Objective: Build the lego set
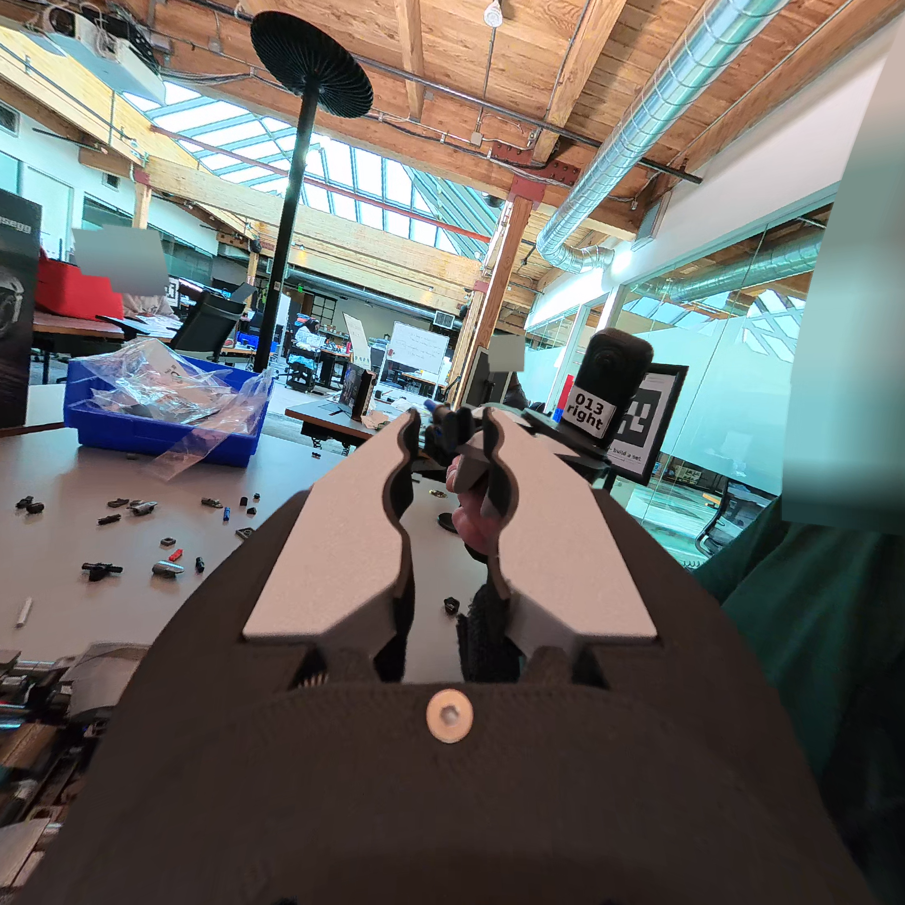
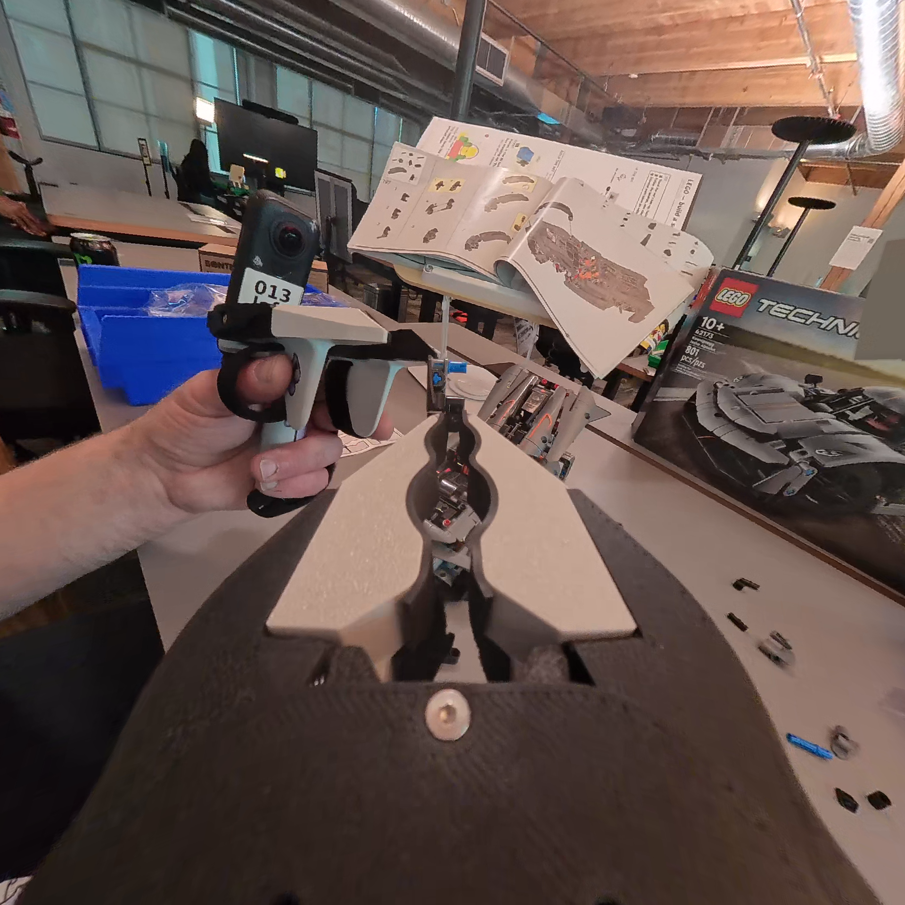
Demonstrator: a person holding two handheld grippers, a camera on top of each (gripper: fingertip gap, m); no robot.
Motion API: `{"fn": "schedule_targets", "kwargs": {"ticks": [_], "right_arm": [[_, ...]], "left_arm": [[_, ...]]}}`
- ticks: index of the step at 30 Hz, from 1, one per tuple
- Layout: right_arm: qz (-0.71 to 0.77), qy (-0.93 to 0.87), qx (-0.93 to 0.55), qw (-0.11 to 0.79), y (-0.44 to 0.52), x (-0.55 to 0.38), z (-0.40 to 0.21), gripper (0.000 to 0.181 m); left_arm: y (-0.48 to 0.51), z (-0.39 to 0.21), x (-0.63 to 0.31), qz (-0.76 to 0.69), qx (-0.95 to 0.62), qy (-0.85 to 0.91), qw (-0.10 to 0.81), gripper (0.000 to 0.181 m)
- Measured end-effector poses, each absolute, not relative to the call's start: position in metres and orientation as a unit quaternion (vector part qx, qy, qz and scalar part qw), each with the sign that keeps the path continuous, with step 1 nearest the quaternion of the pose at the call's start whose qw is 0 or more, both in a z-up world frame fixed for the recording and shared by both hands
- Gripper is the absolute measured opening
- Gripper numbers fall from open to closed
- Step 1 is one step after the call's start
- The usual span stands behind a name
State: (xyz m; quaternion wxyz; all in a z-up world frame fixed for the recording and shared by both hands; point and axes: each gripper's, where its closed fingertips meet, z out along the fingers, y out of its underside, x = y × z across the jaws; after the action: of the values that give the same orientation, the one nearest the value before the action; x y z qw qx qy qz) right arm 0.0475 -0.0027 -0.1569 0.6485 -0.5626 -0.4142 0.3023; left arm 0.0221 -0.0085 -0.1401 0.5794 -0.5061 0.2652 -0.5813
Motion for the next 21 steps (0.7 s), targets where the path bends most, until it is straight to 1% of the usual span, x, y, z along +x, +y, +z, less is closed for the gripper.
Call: {"fn": "schedule_targets", "kwargs": {"ticks": [3,7,11,21], "right_arm": [[0.285,-0.421,-0.561,0.653,-0.002,0.047,-0.160,0.001],[0.226,-0.445,-0.548,0.671,-0.005,0.043,-0.162,0.002],[0.168,-0.466,-0.538,0.682,-0.005,0.039,-0.167,0.002],[0.190,-0.470,-0.534,0.676,-0.008,0.031,-0.163,0.002]], "left_arm": [[-0.007,-0.143,0.026,-0.575,-0.517,0.266,0.575,0.026],[-0.003,-0.151,0.034,-0.568,-0.539,0.269,0.561,0.027],[-0.006,-0.153,0.038,-0.577,-0.536,0.275,0.552,0.017],[-0.010,-0.150,0.029,-0.580,-0.518,0.274,0.566,0.016]]}}
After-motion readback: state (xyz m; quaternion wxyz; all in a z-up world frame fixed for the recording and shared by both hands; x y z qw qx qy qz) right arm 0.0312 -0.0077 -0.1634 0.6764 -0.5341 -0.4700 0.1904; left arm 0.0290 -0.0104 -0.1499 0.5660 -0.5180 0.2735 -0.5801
